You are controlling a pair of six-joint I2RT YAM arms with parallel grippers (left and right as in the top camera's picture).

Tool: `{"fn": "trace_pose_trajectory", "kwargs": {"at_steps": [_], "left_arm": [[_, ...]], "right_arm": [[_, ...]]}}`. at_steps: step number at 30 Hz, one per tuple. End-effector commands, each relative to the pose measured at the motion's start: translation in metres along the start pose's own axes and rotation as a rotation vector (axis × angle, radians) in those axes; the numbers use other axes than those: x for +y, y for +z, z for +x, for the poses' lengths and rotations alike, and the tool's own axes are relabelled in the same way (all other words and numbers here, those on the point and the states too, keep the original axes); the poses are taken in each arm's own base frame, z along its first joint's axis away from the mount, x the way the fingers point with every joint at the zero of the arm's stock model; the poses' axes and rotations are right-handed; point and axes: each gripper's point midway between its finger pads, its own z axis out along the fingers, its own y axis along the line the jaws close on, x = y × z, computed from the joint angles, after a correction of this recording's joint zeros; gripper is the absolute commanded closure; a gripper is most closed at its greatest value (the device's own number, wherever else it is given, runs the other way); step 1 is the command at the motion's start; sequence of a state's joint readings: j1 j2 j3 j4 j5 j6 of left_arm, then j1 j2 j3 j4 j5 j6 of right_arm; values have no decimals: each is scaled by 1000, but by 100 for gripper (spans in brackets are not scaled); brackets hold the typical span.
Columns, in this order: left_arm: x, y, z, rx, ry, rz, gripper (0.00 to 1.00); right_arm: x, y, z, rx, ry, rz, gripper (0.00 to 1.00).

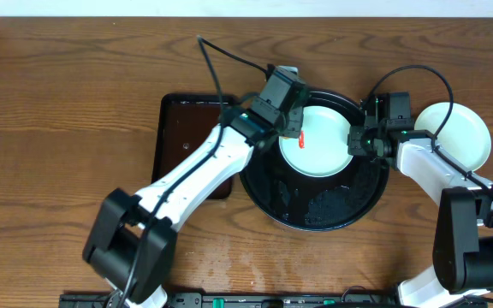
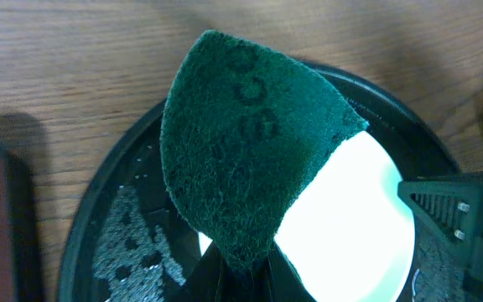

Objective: Clean dirty plates on tray and stack at the side
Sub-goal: 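Move sponge with left gripper onto red-marked plate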

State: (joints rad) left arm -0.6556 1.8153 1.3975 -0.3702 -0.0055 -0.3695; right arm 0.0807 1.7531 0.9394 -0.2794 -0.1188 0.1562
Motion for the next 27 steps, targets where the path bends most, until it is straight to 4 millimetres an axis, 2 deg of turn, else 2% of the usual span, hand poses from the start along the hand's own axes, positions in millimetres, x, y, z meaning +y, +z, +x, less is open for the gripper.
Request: {"fn": "trace_pose_trajectory", "kwargs": {"at_steps": [1,17,20,27], "left_arm": [[-4,4,-5,-19,-7,6,92],[-3,21,-1,-11,-6,3,92],[-4,21,-2,-14,-6,4,92],[-6,21,-6,-31,-7,12,92]], "right_arm": [[2,1,1,0,-5,-2,90],[2,5,10,4,2,-15,91],[2,6,10,-2,3,-16,99],[2,6,10,-3,9,-17,99]]}}
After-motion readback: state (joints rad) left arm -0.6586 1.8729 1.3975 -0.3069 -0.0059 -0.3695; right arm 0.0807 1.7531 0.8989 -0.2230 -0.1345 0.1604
